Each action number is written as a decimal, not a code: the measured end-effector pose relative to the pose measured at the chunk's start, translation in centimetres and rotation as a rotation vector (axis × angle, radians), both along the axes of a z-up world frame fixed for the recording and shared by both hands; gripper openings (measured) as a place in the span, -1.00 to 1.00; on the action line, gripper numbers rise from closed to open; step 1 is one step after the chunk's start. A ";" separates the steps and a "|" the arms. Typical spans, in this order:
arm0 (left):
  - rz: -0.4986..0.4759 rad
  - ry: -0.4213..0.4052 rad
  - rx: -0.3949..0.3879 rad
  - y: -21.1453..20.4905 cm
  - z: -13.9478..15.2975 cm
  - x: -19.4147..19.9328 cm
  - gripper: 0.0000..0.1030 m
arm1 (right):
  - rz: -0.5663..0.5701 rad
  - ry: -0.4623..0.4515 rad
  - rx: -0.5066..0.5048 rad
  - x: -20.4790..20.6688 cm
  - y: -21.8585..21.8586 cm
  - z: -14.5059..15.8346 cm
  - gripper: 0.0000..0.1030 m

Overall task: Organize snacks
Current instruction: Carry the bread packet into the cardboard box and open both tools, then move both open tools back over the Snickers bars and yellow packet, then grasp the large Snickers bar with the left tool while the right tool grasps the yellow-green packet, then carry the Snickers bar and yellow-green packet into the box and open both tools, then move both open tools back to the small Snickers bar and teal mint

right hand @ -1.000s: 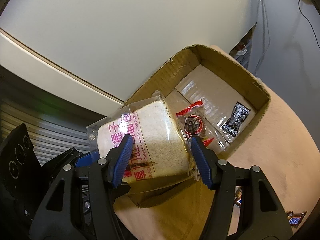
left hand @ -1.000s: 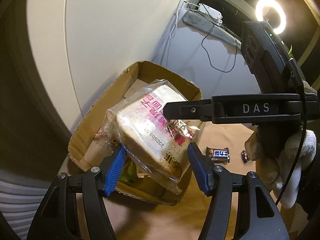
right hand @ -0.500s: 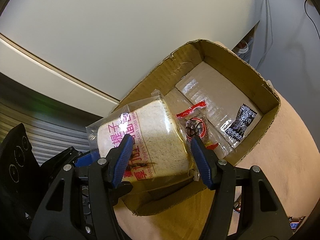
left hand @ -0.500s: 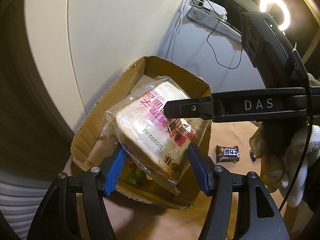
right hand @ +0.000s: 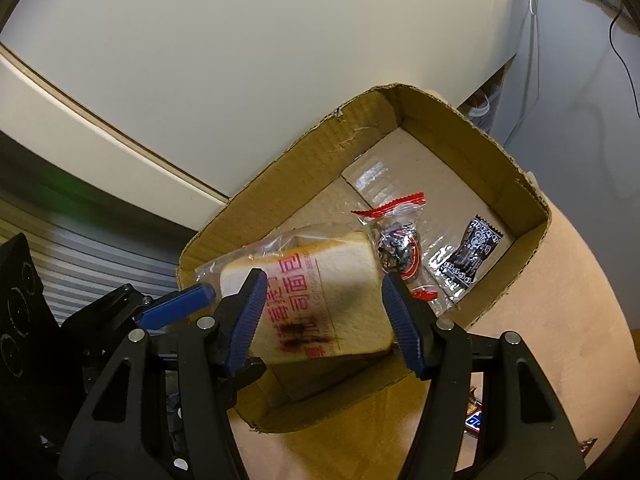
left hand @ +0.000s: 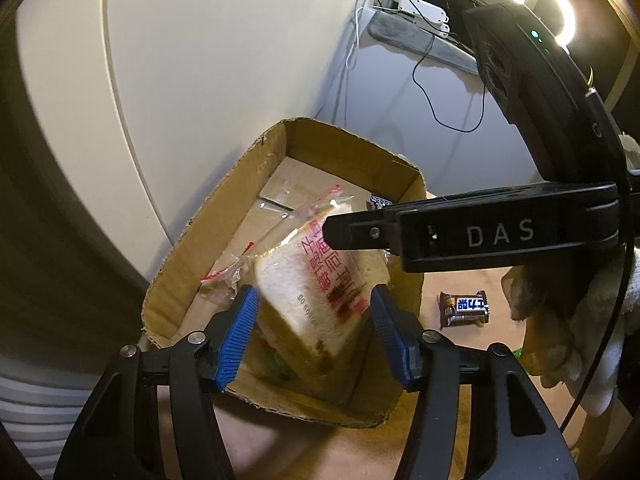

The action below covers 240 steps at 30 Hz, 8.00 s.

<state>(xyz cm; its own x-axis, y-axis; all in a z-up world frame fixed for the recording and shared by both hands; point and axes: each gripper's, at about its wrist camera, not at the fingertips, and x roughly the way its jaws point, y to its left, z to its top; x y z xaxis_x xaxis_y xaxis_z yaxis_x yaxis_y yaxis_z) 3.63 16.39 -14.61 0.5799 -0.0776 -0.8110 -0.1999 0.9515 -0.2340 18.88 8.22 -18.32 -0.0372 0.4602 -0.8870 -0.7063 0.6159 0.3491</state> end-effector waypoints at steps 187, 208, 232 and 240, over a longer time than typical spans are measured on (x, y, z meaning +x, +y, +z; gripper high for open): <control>-0.167 0.051 0.106 -1.8 1.1 7.3 -0.48 | -0.124 -0.150 0.003 3.9 -3.9 1.1 -0.42; -0.146 0.048 0.119 -1.2 1.2 7.2 -0.47 | -0.116 -0.165 -0.006 4.2 -3.1 1.0 -0.04; -0.168 0.011 0.132 -3.4 3.3 5.5 -0.23 | -0.183 -0.231 -0.020 3.0 -7.4 4.1 0.24; -0.230 -0.005 0.103 -6.8 3.8 4.8 -0.23 | -0.288 -0.268 -0.028 1.9 -14.6 5.8 0.24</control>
<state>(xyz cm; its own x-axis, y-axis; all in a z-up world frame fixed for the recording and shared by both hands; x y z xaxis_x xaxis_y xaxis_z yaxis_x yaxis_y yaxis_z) 8.46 9.64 -10.80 0.5608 -0.1248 -0.8185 0.0251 0.9907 -0.1338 20.75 -6.37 -12.52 0.3248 0.3936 -0.8600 -0.5669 0.8088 0.1560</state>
